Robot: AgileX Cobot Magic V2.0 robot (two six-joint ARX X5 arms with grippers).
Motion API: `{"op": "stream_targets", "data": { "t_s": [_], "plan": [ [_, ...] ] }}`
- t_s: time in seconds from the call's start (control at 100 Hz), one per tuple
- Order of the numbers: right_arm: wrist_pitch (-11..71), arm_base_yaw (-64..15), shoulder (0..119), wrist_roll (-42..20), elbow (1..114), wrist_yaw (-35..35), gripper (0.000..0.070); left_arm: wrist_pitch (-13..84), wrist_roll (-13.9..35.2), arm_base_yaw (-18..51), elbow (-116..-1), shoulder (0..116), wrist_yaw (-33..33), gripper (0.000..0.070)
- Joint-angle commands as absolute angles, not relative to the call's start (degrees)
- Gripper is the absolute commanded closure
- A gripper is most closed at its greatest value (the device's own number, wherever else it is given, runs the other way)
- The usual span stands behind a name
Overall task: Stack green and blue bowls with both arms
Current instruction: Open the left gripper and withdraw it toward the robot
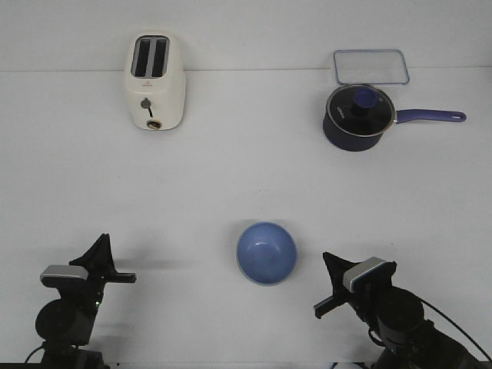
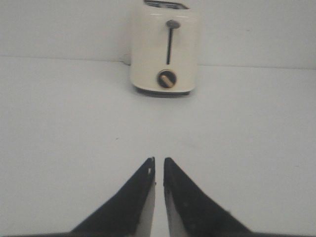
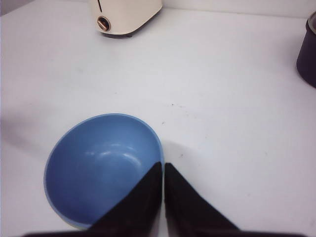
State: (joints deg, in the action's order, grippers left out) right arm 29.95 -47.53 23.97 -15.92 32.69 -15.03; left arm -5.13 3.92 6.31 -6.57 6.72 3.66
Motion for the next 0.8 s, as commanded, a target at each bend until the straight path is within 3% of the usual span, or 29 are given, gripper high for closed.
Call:
{"op": "stream_targets", "data": {
  "t_s": [0.0,0.16,0.79],
  "plan": [
    [29.21,-48.01,23.94,-16.62,32.95,-15.05,0.0691,-6.74,3.92,4.36,-4.75,4.08,3.44,0.0685],
    [29.21,-48.01,23.92,-16.62,32.95,-15.05,0.0691,-6.96,4.14,1.72,-0.93,0.03,3.44,0.0685],
    [29.21,-48.01,23.94,-16.62,32.99,-15.05,0.0691,-5.32,4.12,1.67,-0.80,0.19,3.42,0.0685]
  ]
}}
